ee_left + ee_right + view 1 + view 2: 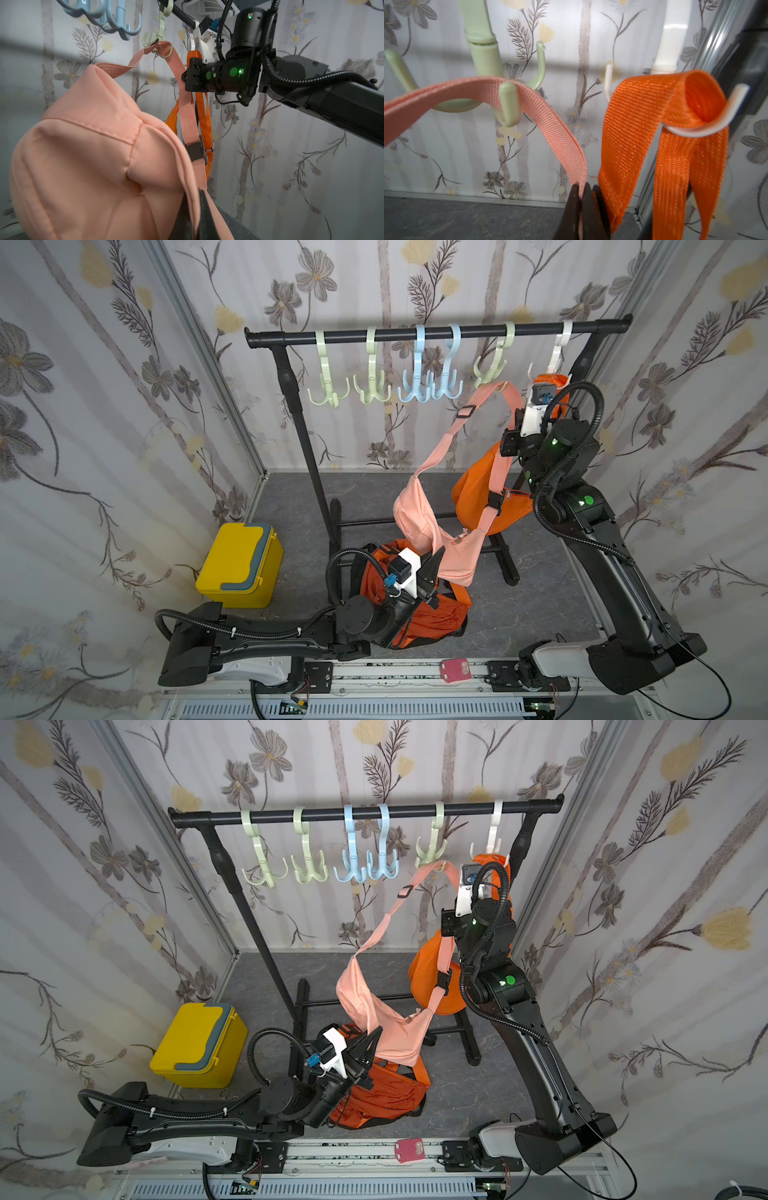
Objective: Hang the bag on a hook
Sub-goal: Hang the bag on the hook.
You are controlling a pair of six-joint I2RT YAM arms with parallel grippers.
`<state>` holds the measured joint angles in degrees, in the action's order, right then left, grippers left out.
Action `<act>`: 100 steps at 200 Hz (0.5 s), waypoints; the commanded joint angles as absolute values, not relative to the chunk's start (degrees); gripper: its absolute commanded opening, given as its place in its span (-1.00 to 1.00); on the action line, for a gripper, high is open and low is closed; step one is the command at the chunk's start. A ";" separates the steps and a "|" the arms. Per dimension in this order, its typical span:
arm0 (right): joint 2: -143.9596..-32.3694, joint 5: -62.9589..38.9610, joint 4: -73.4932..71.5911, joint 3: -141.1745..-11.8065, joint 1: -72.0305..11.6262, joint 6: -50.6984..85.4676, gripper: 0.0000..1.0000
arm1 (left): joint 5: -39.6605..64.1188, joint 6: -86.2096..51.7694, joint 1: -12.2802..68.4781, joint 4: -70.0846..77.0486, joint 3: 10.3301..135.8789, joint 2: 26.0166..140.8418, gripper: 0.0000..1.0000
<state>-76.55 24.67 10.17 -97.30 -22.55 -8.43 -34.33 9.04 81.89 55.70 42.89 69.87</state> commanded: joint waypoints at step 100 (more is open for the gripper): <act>-65.62 37.01 10.54 -84.22 -25.47 -3.48 0.57 | -7.73 -19.53 68.33 36.02 64.54 97.14 0.74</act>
